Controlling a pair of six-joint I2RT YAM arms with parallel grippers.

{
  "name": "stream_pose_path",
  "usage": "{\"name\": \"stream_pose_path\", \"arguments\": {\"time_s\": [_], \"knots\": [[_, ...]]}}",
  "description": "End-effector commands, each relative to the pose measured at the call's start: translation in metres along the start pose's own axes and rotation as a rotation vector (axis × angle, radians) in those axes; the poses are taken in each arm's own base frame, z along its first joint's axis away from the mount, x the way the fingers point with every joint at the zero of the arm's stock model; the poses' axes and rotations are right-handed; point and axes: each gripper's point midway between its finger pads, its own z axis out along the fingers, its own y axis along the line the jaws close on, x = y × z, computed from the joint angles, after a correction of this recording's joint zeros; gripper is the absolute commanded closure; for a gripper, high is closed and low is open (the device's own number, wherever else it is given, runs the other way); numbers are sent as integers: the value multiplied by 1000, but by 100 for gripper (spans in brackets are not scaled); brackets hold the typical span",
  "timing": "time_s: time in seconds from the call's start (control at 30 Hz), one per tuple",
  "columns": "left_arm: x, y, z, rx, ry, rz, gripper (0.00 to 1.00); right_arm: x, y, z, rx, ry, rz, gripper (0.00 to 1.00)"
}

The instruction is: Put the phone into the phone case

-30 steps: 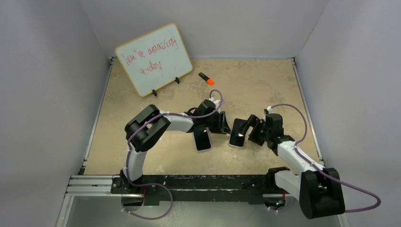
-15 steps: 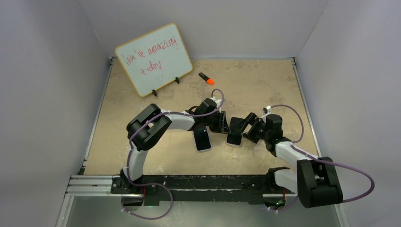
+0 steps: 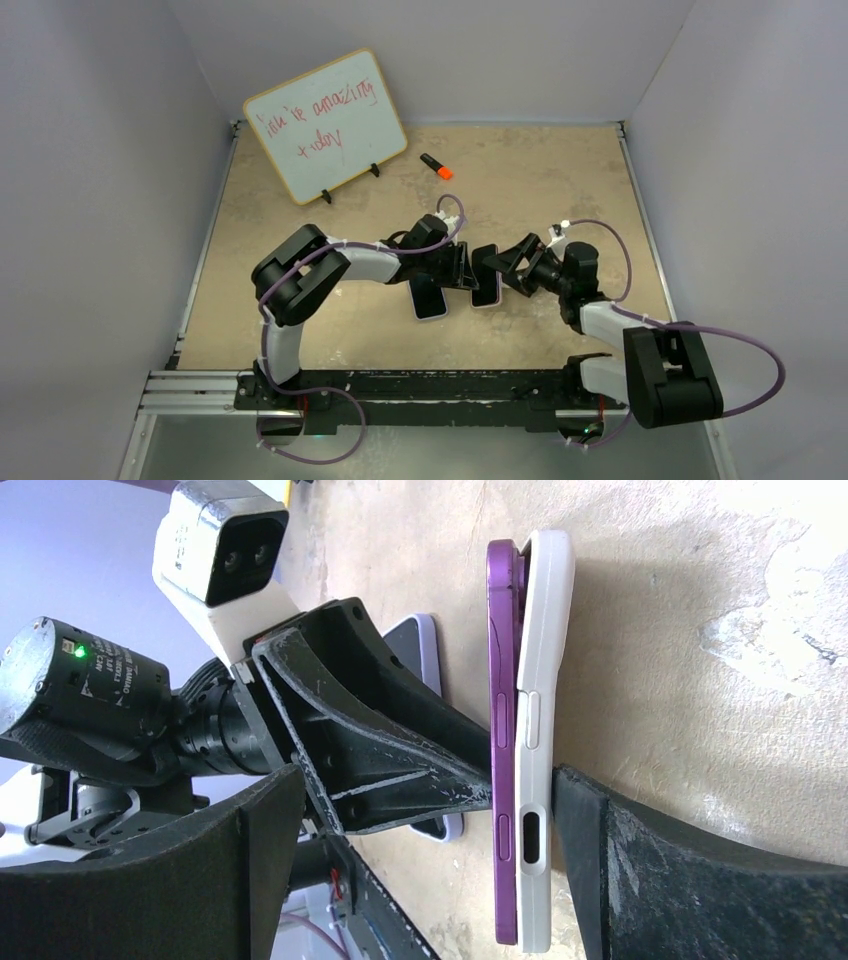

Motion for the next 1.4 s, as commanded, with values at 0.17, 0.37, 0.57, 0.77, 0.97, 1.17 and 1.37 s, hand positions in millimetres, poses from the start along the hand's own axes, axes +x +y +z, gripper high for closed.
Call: {"name": "stream_pose_path", "arguments": {"time_s": [0.17, 0.37, 0.57, 0.77, 0.97, 1.17, 1.37], "knots": [[8, 11, -4, -71, 27, 53, 68, 10, 15, 0, -78, 79, -46, 17], [9, 13, -6, -80, 27, 62, 67, 11, -1, 4, -12, 83, -47, 42], [8, 13, -8, -83, 21, 67, 66, 13, -9, 7, 6, 105, -46, 68], [5, 2, -11, -44, 10, 76, 61, 8, -14, 6, 51, 79, -78, 97], [-9, -18, -26, 14, -14, 74, 49, -2, -6, 2, 63, 34, -117, 100], [-42, -48, -70, 94, -107, 77, 39, -9, 19, -3, -11, 1, -159, 100], [-73, -69, -131, 238, -260, 111, 16, -10, 68, -18, -220, -37, -236, 100]]}}
